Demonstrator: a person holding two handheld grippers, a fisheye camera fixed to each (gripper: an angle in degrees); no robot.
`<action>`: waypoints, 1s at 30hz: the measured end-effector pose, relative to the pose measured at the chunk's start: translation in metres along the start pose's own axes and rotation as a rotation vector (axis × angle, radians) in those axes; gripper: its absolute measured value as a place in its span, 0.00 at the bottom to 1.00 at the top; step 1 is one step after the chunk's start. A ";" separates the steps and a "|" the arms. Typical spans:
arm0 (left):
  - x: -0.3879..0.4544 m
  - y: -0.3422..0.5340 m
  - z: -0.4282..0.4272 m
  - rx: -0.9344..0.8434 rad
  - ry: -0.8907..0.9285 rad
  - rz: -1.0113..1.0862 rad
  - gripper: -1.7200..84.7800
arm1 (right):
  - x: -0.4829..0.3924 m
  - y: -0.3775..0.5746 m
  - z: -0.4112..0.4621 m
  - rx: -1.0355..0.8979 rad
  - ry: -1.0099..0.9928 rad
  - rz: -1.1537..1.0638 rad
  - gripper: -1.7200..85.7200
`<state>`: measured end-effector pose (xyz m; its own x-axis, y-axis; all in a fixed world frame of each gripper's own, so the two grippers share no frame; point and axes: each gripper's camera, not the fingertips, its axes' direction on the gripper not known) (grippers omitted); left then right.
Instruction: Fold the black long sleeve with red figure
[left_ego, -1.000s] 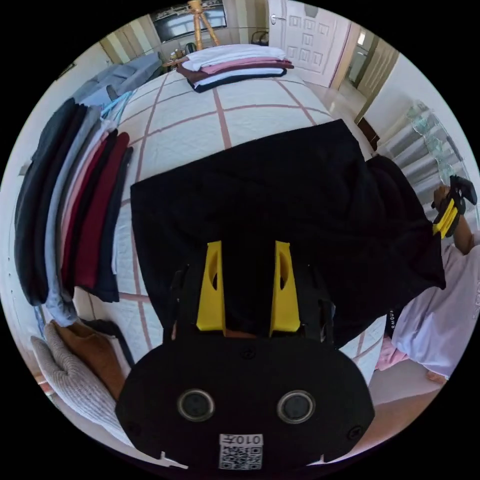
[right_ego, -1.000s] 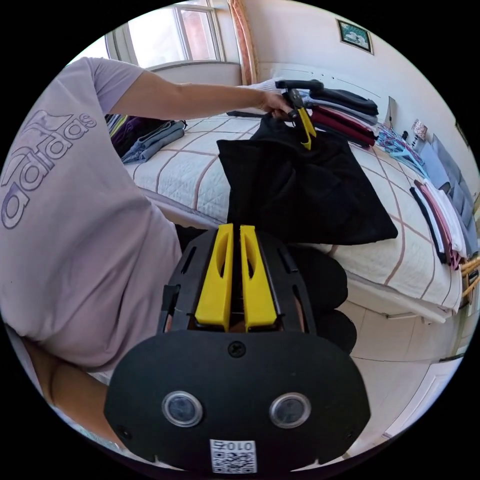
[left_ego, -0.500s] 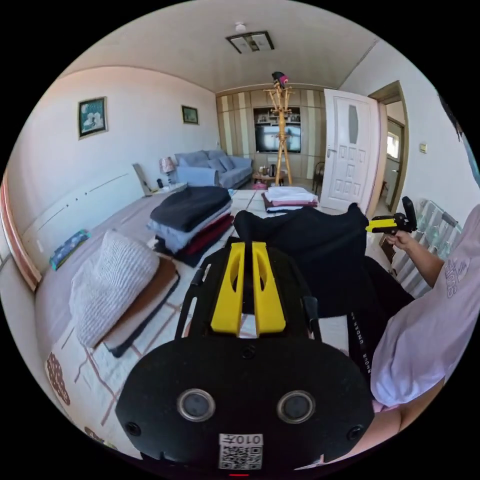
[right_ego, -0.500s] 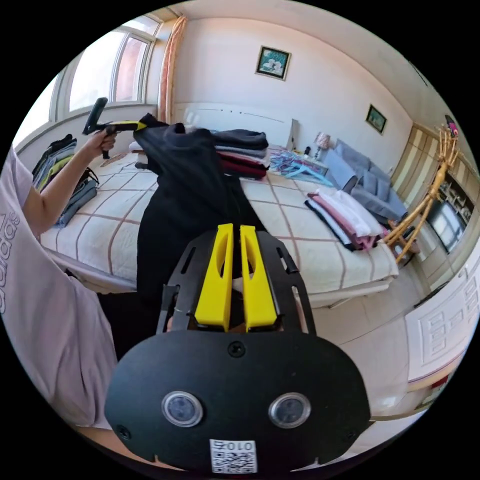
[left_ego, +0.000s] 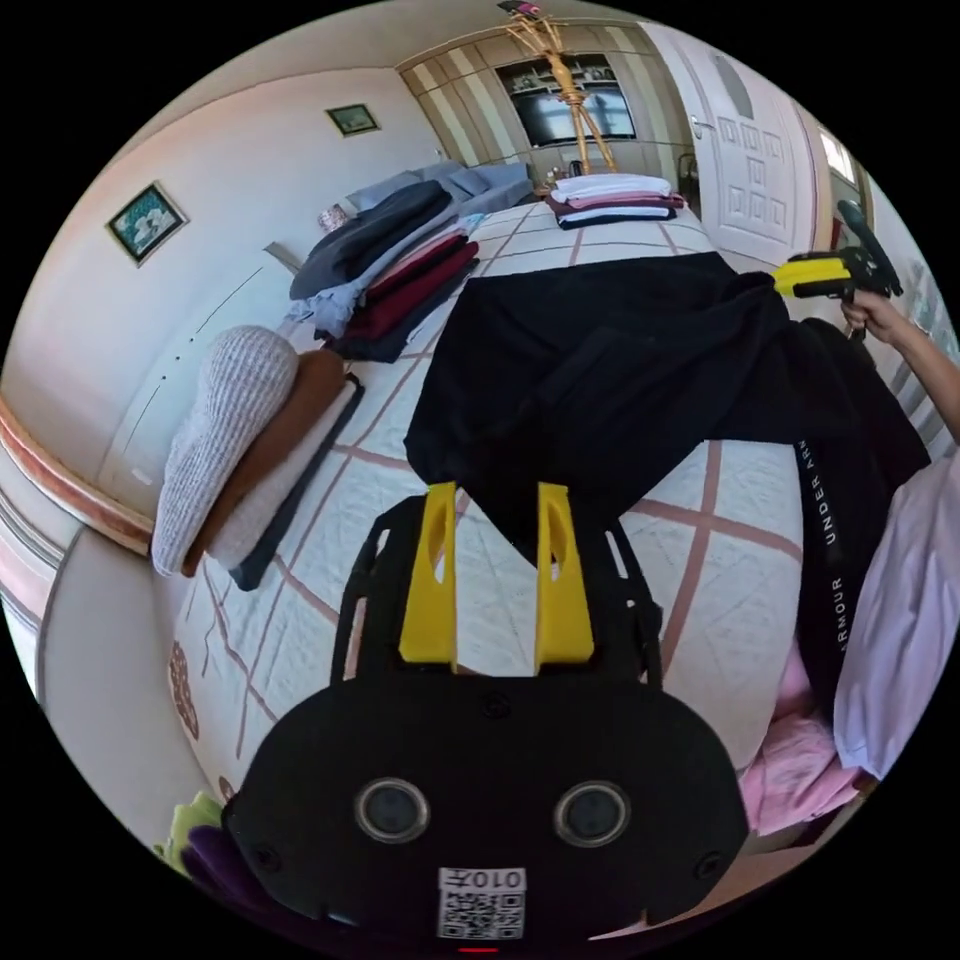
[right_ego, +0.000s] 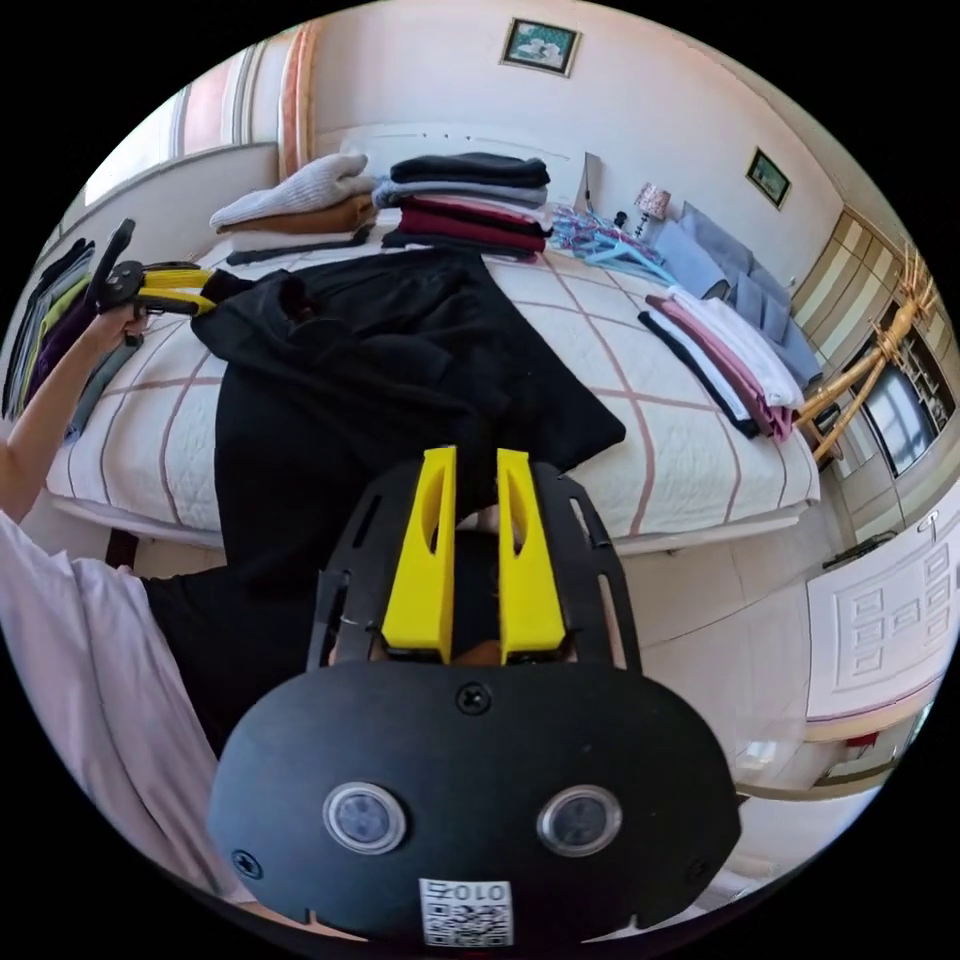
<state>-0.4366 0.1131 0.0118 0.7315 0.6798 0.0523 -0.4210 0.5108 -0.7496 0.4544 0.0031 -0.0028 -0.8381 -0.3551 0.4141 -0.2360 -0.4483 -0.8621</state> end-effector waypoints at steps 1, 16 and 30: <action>-0.004 -0.003 -0.005 -0.008 0.013 0.012 0.17 | -0.003 0.006 -0.006 0.040 -0.004 -0.012 0.12; -0.026 -0.055 0.037 -0.092 0.429 0.178 0.17 | -0.003 0.045 0.017 -0.005 -0.231 -0.090 0.18; -0.031 -0.010 -0.075 0.167 0.336 0.055 0.03 | -0.041 0.123 -0.036 0.191 -0.208 -0.043 0.04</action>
<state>-0.4149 0.0482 -0.0318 0.8290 0.5121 -0.2249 -0.5256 0.5759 -0.6262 0.4415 -0.0082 -0.1364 -0.7058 -0.4840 0.5173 -0.1557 -0.6063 -0.7798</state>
